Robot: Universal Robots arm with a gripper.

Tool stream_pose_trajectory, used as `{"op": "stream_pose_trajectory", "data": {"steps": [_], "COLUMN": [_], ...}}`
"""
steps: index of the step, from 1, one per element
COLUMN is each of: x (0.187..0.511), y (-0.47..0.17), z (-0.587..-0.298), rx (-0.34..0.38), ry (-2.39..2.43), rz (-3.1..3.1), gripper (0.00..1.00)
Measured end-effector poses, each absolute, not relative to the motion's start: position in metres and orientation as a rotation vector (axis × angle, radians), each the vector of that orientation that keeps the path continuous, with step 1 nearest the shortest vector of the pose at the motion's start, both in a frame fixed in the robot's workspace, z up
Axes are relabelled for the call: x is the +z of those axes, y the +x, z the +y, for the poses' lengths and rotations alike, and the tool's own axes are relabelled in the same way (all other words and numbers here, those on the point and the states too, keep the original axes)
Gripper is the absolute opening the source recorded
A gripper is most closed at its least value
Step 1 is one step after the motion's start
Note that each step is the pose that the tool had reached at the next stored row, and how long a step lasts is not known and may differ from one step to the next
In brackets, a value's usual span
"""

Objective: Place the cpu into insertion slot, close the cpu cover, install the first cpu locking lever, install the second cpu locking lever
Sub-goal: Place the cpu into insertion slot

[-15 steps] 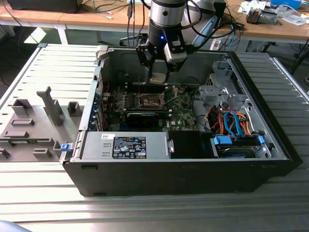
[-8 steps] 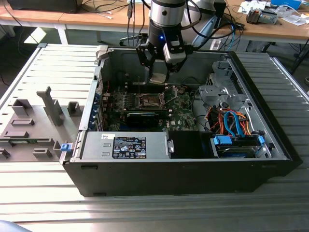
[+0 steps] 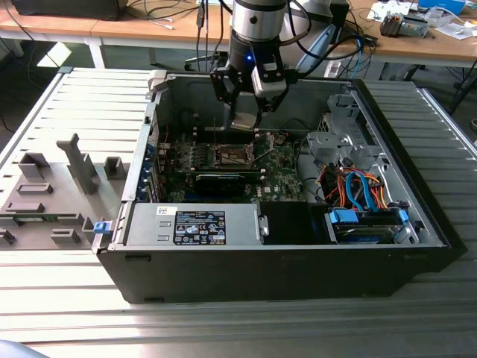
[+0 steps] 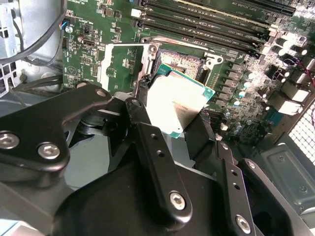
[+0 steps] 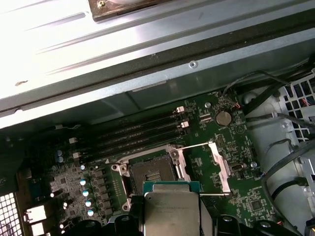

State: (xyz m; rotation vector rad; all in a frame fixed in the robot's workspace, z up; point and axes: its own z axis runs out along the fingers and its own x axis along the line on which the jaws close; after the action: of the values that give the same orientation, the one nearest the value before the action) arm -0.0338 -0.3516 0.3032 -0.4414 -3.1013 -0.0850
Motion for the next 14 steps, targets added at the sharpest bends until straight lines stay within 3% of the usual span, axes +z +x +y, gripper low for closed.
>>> {"op": "stream_pose_trajectory", "data": {"steps": [14], "x": [0.3032], "y": [-0.0339], "z": [-0.3516], "rx": [-0.074], "ry": [-0.461], "rz": [-3.1], "gripper": [0.54]}}
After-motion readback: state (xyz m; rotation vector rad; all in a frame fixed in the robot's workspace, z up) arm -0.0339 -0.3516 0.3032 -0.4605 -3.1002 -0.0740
